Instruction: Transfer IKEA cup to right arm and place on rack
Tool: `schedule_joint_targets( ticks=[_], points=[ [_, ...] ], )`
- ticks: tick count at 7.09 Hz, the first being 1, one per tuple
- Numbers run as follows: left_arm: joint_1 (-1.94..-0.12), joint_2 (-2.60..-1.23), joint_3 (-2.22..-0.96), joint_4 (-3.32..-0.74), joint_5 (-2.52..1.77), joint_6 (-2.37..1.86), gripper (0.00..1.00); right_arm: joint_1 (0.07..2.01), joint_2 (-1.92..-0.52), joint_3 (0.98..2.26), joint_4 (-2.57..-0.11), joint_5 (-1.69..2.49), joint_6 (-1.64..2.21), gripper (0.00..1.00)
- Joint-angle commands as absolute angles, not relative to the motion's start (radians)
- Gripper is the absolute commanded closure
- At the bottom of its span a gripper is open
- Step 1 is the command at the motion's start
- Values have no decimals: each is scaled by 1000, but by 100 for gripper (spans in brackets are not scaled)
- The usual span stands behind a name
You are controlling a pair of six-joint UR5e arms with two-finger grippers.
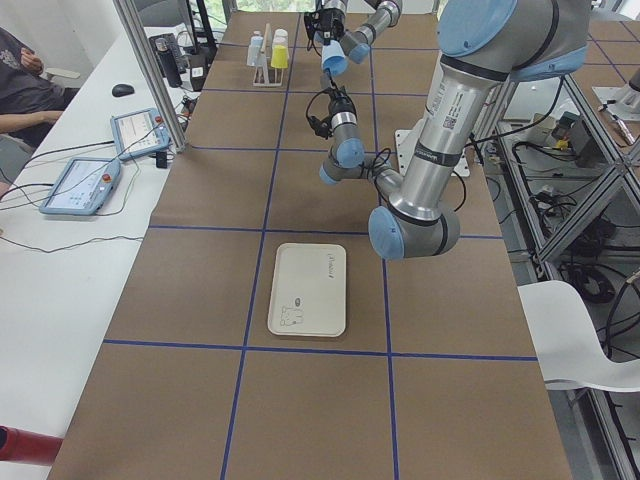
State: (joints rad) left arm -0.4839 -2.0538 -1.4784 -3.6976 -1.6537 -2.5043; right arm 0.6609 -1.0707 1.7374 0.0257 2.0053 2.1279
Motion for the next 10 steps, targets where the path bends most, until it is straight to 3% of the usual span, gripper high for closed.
schedule_joint_targets(
  ticks=[1, 4, 10],
  points=[
    [-526, -1991, -1479, -3698, -1655, -2468, 0, 701, -1098, 1741, 44, 2005, 2125, 67],
    [-632, -1977, -1416, -3663, -1724, -2330, 0, 854, -1162, 1663, 22, 2003, 2013, 67],
    [-948, -1918, -1411, -3043, -2080, -1690, 0, 1185, -1226, 1626, -377, 2187, 1538, 67]
  ],
)
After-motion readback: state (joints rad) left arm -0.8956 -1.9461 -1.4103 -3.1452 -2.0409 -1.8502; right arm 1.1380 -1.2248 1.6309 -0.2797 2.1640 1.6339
